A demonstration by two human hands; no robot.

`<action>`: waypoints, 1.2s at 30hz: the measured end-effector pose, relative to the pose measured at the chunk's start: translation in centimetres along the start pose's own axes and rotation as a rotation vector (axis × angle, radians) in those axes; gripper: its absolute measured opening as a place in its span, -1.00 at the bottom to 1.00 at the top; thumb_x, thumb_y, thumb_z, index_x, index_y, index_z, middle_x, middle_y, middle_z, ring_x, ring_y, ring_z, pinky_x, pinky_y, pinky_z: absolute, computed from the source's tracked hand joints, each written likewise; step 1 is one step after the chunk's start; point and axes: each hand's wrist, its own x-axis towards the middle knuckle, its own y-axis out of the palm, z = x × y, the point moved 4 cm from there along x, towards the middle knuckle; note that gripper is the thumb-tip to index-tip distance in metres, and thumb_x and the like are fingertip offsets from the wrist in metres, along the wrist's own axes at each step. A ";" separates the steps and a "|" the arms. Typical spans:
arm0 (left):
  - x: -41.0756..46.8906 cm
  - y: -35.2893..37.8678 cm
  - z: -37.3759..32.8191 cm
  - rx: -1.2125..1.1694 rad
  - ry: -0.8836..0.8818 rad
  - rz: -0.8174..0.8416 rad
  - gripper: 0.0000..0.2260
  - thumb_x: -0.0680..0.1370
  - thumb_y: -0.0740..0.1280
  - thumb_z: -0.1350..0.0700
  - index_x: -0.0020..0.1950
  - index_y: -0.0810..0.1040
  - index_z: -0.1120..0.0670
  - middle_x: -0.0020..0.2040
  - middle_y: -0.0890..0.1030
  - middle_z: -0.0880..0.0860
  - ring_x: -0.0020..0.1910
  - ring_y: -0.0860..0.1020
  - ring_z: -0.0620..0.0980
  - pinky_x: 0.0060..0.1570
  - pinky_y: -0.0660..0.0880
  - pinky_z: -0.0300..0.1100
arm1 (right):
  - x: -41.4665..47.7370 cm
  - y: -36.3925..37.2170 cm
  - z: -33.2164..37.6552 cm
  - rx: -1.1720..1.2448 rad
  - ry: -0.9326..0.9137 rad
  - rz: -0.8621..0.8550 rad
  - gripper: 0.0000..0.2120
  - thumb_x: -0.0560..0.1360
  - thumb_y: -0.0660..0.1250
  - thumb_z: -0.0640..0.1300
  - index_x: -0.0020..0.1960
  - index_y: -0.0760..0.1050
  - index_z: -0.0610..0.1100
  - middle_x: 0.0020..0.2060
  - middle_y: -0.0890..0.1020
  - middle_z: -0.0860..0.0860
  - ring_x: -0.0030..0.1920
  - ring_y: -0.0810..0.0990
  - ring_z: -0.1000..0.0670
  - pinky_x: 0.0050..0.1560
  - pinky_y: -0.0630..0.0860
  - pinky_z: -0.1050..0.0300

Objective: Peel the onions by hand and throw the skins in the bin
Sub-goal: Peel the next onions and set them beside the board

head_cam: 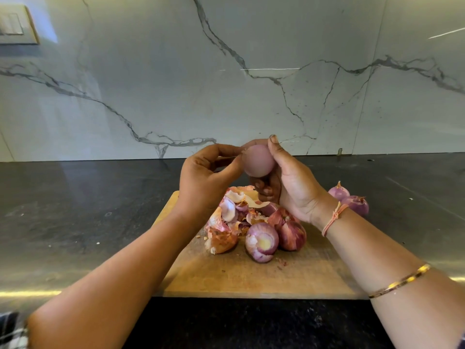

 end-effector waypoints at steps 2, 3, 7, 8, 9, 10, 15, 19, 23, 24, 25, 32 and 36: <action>-0.1 0.1 0.0 0.002 0.006 -0.001 -0.85 0.48 0.39 0.30 -0.13 0.62 0.04 -0.22 0.67 -0.08 -0.15 0.64 -0.08 -0.07 0.58 -0.19 | -0.1 0.2 0.0 -0.056 -0.015 0.026 -0.56 0.50 0.08 0.25 0.06 0.44 -0.09 -0.42 0.53 0.09 -0.48 0.41 0.17 -0.50 0.27 0.30; -0.1 0.1 0.0 -0.002 0.005 -0.001 -0.85 0.48 0.39 0.30 -0.14 0.62 0.05 -0.23 0.67 -0.08 -0.16 0.64 -0.08 -0.07 0.58 -0.19 | -0.1 0.3 0.1 -0.084 -0.024 0.036 -0.55 0.47 0.10 0.25 0.09 0.41 -0.10 -0.43 0.51 0.11 -0.47 0.38 0.17 -0.48 0.23 0.28; 0.0 0.0 0.1 -0.008 0.004 -0.010 -0.84 0.48 0.38 0.32 -0.17 0.62 0.06 -0.22 0.67 -0.01 -0.13 0.65 0.01 -0.01 0.59 -0.08 | -0.1 0.2 0.1 -0.122 -0.044 0.014 -0.78 0.58 0.12 0.12 -0.01 0.36 -0.03 -0.44 0.45 0.10 -0.46 0.30 0.12 -0.41 0.10 0.20; 0.0 0.0 0.0 -0.011 0.002 -0.009 -0.84 0.48 0.38 0.32 -0.18 0.61 0.06 -0.21 0.67 0.02 -0.12 0.65 0.04 0.01 0.59 -0.05 | -0.1 0.2 0.2 -0.126 -0.047 0.011 -0.81 0.59 0.12 0.09 -0.04 0.36 -0.02 -0.44 0.45 0.10 -0.46 0.30 0.12 -0.42 0.10 0.21; 0.0 0.1 0.0 -0.013 -0.001 -0.007 -0.83 0.48 0.38 0.33 -0.19 0.61 0.06 -0.21 0.67 0.04 -0.11 0.65 0.06 0.02 0.59 -0.02 | -0.2 0.2 0.3 -0.133 -0.054 0.013 -0.81 0.60 0.12 0.08 -0.06 0.36 -0.01 -0.44 0.45 0.10 -0.46 0.30 0.13 -0.43 0.11 0.22; 0.0 0.1 0.0 -0.016 -0.006 -0.006 -0.83 0.48 0.39 0.33 -0.20 0.61 0.06 -0.21 0.67 0.05 -0.11 0.65 0.07 0.02 0.59 -0.01 | -0.2 0.2 0.2 -0.142 -0.061 0.020 -0.81 0.60 0.12 0.08 -0.07 0.35 -0.01 -0.44 0.45 0.11 -0.46 0.30 0.13 -0.45 0.12 0.23; -0.2 0.2 0.0 -0.041 -0.054 -0.036 -0.94 0.36 0.37 0.20 -0.27 0.59 0.05 -0.26 0.66 0.09 -0.15 0.64 0.14 -0.03 0.61 0.06 | -0.1 0.5 0.5 -0.231 -0.168 0.032 -0.83 0.60 0.18 0.04 -0.09 0.43 0.00 -0.28 0.54 0.09 -0.29 0.52 0.15 -0.32 0.46 0.25; -0.2 0.2 -0.1 -0.033 -0.070 -0.043 -0.87 0.43 0.38 0.33 -0.26 0.56 0.12 -0.26 0.64 0.19 -0.14 0.62 0.28 -0.02 0.57 0.19 | -0.1 0.8 0.9 -0.384 -0.279 0.028 -0.86 0.60 0.15 -0.06 -0.03 0.45 -0.06 -0.10 0.55 0.05 0.05 0.54 0.08 0.26 0.45 0.02; -0.2 0.1 -0.1 0.005 -0.062 -0.051 -0.82 0.45 0.35 0.38 -0.25 0.56 0.12 -0.24 0.64 0.22 -0.16 0.63 0.24 -0.04 0.60 0.12 | -0.3 1.1 1.0 -0.394 -0.304 0.044 -0.87 0.62 0.14 -0.13 -0.04 0.44 -0.09 -0.18 0.54 0.10 -0.04 0.53 0.15 0.21 0.48 0.06; -0.2 0.1 -0.1 0.020 -0.056 -0.054 -0.83 0.45 0.36 0.36 -0.25 0.56 0.11 -0.24 0.64 0.21 -0.17 0.64 0.21 -0.05 0.61 0.07 | -0.3 1.1 1.0 -0.392 -0.308 0.048 -0.87 0.62 0.14 -0.14 -0.05 0.44 -0.09 -0.20 0.55 0.14 -0.07 0.53 0.18 0.17 0.48 0.11; -0.2 0.1 -0.1 0.037 -0.049 -0.056 -0.83 0.45 0.37 0.35 -0.26 0.56 0.10 -0.25 0.65 0.18 -0.18 0.65 0.17 -0.07 0.62 0.02 | -0.3 1.1 1.0 -0.393 -0.310 0.050 -0.87 0.62 0.14 -0.15 -0.05 0.44 -0.09 -0.23 0.55 0.18 -0.09 0.53 0.21 0.13 0.48 0.16; -0.3 0.1 -0.6 0.169 0.006 -0.072 -0.84 0.44 0.39 0.30 -0.26 0.55 0.06 -0.34 0.62 -0.03 -0.32 0.62 -0.13 -0.29 0.53 -0.34 | -0.1 0.9 0.8 -0.398 -0.293 0.050 -0.83 0.63 0.15 -0.16 -0.10 0.45 -0.09 -0.22 0.55 0.12 -0.06 0.52 0.11 0.22 0.45 -0.05; -0.2 -0.1 -0.8 0.259 0.037 -0.042 -0.88 0.45 0.38 0.30 -0.23 0.55 0.09 -0.31 0.63 -0.03 -0.32 0.62 -0.15 -0.28 0.58 -0.27 | -0.2 0.9 1.1 -0.399 -0.281 0.055 -0.84 0.62 0.16 -0.14 -0.12 0.44 -0.10 -0.22 0.54 0.08 -0.14 0.53 0.15 -0.06 0.47 0.29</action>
